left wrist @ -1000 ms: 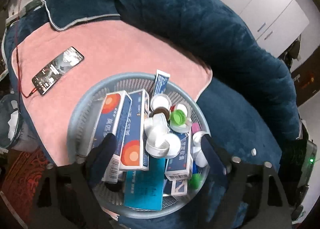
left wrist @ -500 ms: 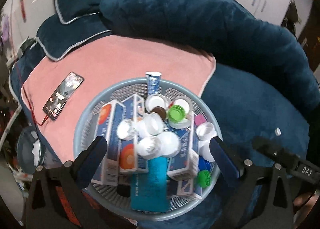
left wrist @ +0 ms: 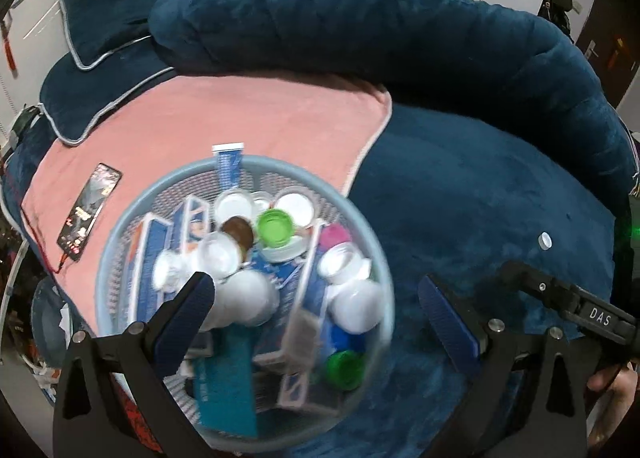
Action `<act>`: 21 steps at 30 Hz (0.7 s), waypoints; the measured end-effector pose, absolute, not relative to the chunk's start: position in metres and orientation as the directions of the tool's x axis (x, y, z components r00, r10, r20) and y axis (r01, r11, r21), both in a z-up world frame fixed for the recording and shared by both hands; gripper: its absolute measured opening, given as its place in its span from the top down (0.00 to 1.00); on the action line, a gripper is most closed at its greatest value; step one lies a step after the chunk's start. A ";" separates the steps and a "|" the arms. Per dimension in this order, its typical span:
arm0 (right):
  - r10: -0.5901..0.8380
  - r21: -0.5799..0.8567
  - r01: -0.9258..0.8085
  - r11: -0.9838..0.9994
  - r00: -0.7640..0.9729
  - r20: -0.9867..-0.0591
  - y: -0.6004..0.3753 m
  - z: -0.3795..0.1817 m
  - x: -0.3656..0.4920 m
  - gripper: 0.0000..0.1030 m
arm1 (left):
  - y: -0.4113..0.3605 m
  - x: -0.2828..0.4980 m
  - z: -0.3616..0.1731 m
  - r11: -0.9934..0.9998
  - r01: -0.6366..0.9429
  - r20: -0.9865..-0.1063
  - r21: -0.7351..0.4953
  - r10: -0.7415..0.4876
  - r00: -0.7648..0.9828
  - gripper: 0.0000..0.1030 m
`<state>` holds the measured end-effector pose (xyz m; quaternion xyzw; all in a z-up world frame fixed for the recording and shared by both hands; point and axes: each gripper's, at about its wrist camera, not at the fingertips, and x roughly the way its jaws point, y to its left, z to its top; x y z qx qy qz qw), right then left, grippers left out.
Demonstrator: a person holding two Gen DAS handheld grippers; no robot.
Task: Organize objects
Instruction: 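Move the right gripper to the last white cap and grasp it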
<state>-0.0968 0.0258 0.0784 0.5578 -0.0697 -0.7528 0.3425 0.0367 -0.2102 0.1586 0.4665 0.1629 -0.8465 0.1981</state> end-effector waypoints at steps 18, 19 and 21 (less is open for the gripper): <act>-0.234 0.181 0.163 -0.970 -0.407 -0.883 0.144 0.022 -0.224 0.14 | -0.154 -0.017 0.142 -0.903 0.403 -0.844 -0.151 -0.094 -0.528 0.00; -0.230 0.168 0.182 -0.969 -0.408 -0.883 0.140 0.020 -0.228 0.24 | -0.154 -0.017 0.142 -0.904 0.400 -0.844 -0.149 -0.094 -0.528 0.00; -0.210 0.131 0.223 -0.966 -0.379 -0.902 0.130 0.010 -0.233 0.58 | -0.156 -0.016 0.141 -0.905 0.401 -0.843 -0.144 -0.099 -0.528 0.00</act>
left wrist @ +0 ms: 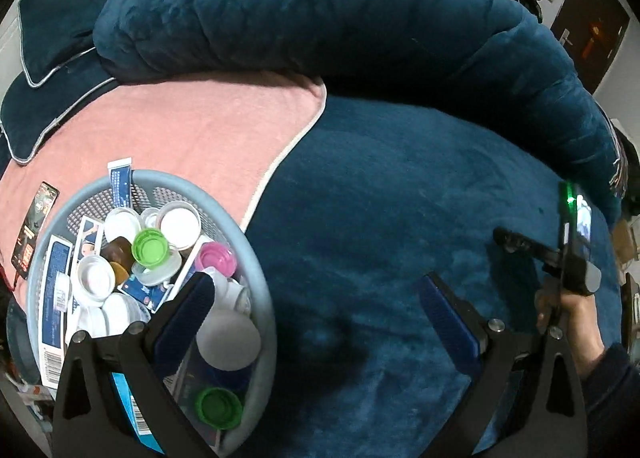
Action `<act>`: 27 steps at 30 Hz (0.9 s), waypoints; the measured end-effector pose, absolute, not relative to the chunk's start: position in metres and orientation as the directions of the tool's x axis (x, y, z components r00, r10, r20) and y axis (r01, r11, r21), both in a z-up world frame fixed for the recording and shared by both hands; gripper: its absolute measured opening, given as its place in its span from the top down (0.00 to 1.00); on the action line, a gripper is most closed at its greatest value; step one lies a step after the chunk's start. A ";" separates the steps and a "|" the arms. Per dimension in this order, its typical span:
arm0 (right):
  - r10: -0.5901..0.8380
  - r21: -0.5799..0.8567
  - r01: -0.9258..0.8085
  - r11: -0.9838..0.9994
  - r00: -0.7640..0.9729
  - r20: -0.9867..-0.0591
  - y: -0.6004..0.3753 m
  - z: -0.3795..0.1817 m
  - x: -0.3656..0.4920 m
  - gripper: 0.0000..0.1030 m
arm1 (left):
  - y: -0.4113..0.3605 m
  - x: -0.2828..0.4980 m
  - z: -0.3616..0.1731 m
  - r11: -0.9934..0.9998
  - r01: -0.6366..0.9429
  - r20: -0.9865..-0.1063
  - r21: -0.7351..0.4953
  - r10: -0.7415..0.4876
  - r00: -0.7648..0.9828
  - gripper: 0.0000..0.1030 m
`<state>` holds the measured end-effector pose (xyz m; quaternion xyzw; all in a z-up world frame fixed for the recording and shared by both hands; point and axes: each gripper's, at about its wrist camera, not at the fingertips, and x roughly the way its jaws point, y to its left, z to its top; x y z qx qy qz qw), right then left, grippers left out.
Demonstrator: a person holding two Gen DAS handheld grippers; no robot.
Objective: Organize objects
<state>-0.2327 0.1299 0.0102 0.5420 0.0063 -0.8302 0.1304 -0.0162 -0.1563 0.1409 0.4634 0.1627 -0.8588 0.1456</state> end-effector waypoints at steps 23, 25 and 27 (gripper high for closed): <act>-0.728 0.562 0.720 -0.406 0.116 -0.675 -0.104 0.112 -0.023 0.44 | -0.305 0.134 0.170 -0.659 0.733 -0.797 -0.168 -0.347 -0.495 0.01; -0.749 0.588 0.680 -0.438 0.086 -0.657 -0.099 0.112 -0.020 0.30 | -0.305 0.145 0.170 -0.657 0.731 -0.787 -0.186 -0.345 -0.511 0.01; -0.775 0.604 0.655 -0.453 0.046 -0.631 -0.082 0.116 -0.022 0.29 | -0.301 0.150 0.174 -0.667 0.721 -0.765 -0.189 -0.360 -0.534 0.01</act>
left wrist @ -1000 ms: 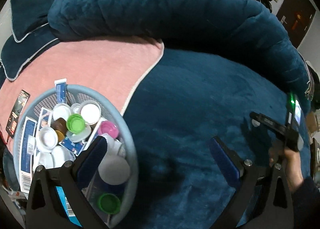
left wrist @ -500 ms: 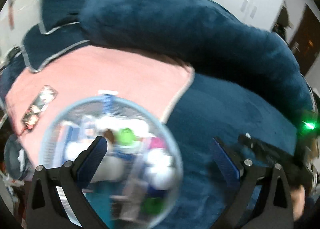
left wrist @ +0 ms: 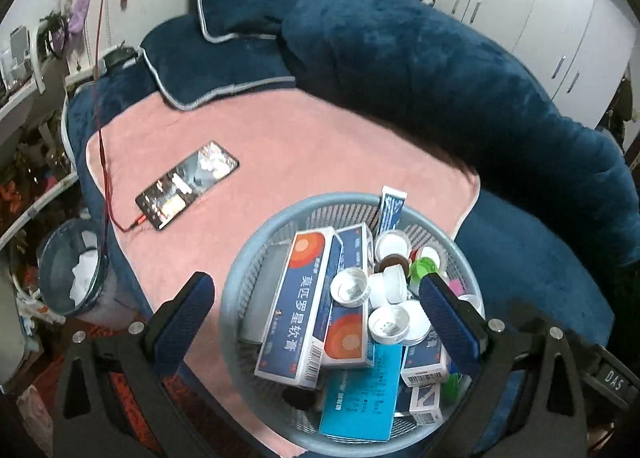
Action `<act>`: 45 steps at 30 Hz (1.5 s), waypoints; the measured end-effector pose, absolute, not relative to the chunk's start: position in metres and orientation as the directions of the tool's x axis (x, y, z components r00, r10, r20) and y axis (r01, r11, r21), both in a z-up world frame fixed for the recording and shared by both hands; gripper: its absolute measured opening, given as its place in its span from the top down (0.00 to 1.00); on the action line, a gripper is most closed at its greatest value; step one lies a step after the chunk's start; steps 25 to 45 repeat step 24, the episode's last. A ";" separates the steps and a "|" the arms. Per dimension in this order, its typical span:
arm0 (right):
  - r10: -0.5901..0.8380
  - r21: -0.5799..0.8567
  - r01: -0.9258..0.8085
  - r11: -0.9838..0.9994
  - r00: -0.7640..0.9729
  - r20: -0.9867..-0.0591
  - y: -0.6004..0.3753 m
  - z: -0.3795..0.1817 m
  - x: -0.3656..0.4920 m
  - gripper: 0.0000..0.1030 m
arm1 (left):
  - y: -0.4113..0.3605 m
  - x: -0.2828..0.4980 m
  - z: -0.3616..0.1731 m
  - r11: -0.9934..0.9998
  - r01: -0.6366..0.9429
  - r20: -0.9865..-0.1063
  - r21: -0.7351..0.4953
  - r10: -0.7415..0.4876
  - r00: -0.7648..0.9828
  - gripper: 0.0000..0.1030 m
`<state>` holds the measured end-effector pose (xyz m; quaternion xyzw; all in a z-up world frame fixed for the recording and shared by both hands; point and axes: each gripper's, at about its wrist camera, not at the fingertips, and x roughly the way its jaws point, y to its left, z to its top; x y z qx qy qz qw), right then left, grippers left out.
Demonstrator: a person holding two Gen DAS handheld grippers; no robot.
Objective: Organize objects
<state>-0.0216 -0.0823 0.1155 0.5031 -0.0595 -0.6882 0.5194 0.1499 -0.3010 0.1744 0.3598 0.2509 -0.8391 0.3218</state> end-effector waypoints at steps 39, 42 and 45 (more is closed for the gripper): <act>-0.525 0.340 0.422 -0.840 -0.480 -0.703 0.112 0.113 0.030 0.21 | -0.110 0.090 0.138 -0.921 0.332 -0.805 -0.203 -0.036 -0.592 0.01; -0.525 0.340 0.422 -0.840 -0.480 -0.703 0.112 0.113 0.030 0.21 | -0.110 0.090 0.138 -0.921 0.332 -0.805 -0.203 -0.036 -0.592 0.01; -0.525 0.340 0.422 -0.840 -0.480 -0.703 0.112 0.113 0.030 0.21 | -0.110 0.090 0.138 -0.921 0.332 -0.805 -0.203 -0.036 -0.592 0.01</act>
